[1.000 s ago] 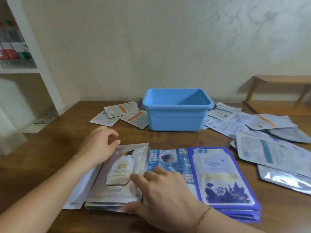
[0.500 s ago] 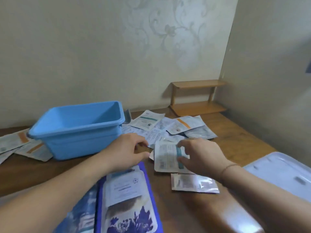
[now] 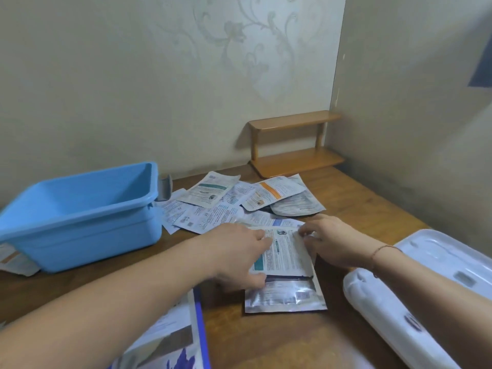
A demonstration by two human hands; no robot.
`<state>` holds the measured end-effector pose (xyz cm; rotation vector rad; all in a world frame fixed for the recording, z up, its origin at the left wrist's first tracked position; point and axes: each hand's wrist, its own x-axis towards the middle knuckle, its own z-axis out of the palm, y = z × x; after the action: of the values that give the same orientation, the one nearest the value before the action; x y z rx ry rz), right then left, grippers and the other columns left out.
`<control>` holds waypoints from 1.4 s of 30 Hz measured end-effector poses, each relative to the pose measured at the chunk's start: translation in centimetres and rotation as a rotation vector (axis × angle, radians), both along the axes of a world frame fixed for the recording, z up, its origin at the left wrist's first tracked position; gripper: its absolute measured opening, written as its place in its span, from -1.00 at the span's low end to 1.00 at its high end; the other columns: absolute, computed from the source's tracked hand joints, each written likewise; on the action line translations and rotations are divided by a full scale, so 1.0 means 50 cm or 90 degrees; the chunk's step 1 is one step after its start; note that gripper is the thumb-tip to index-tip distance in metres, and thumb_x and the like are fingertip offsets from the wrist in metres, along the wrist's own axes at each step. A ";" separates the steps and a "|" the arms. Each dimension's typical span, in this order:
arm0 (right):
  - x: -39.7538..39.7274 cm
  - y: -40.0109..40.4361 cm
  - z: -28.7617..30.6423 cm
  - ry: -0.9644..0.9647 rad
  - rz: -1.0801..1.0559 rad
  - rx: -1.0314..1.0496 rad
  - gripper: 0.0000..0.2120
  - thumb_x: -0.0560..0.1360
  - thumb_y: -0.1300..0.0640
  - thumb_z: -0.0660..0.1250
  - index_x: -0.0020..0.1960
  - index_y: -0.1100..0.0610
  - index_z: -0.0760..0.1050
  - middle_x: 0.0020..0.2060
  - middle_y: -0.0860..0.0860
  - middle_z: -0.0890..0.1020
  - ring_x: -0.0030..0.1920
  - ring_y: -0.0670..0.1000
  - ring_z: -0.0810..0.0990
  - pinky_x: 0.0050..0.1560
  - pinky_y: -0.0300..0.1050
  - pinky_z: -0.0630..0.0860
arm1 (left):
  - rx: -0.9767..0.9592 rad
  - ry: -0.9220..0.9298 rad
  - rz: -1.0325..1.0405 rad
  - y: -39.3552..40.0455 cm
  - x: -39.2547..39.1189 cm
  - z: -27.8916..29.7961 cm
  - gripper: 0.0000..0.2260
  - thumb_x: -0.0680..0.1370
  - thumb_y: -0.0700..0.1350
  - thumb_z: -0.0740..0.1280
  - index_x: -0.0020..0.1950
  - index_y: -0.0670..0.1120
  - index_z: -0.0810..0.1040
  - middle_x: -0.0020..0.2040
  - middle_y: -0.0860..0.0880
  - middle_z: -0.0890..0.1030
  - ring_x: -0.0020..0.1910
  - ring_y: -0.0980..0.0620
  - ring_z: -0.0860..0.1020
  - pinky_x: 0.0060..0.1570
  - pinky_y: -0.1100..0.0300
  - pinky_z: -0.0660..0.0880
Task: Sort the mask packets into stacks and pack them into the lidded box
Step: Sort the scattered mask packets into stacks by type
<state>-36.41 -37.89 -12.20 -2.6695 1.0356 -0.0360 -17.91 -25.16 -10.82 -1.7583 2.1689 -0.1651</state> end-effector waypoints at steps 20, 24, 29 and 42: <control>-0.054 0.063 0.031 -0.282 0.100 0.082 -0.80 0.42 0.05 0.49 0.03 -0.12 0.64 0.03 -0.14 0.68 0.03 -0.10 0.61 0.05 -0.06 0.57 | -0.420 0.460 -0.222 0.131 0.002 -0.020 -0.82 0.59 -0.17 0.21 0.00 -0.09 0.61 -0.30 0.09 0.57 -0.37 0.16 0.50 -0.38 0.31 0.39; -0.051 0.092 0.045 -0.601 0.029 0.535 -0.61 0.29 -0.11 0.57 -0.03 0.15 0.69 -0.12 0.12 0.71 -0.16 0.08 0.65 -0.06 0.01 0.60 | -0.492 0.882 0.162 0.115 -0.027 -0.016 -0.64 0.62 0.00 0.21 -0.33 -0.09 0.28 -0.43 0.13 0.32 -0.38 0.16 0.30 -0.31 0.23 0.29; -0.027 0.157 0.046 -0.504 0.018 0.716 -0.69 0.48 0.16 0.38 0.17 0.26 0.56 0.03 0.24 0.68 -0.15 0.17 0.69 -0.35 -0.13 0.64 | -0.343 1.411 0.455 0.103 -0.062 0.013 -0.76 0.68 -0.16 0.13 -0.12 -0.15 0.50 -0.17 -0.17 0.69 -0.15 -0.12 0.67 -0.08 -0.12 0.60; 0.013 0.300 0.060 -0.491 -0.032 0.658 -0.59 0.44 0.22 0.38 0.28 0.11 0.47 -0.16 0.23 0.71 -0.32 0.13 0.67 -0.50 -0.16 0.54 | -0.381 1.069 0.421 0.212 0.131 0.099 -0.86 0.49 -0.34 0.43 -0.07 -0.11 0.63 -0.15 -0.08 0.69 -0.14 0.03 0.63 -0.03 0.12 0.54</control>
<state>-35.76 -22.89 -9.20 -1.4752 0.5925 -0.3866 -11.36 -14.55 -5.88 -3.6200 2.0599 1.4437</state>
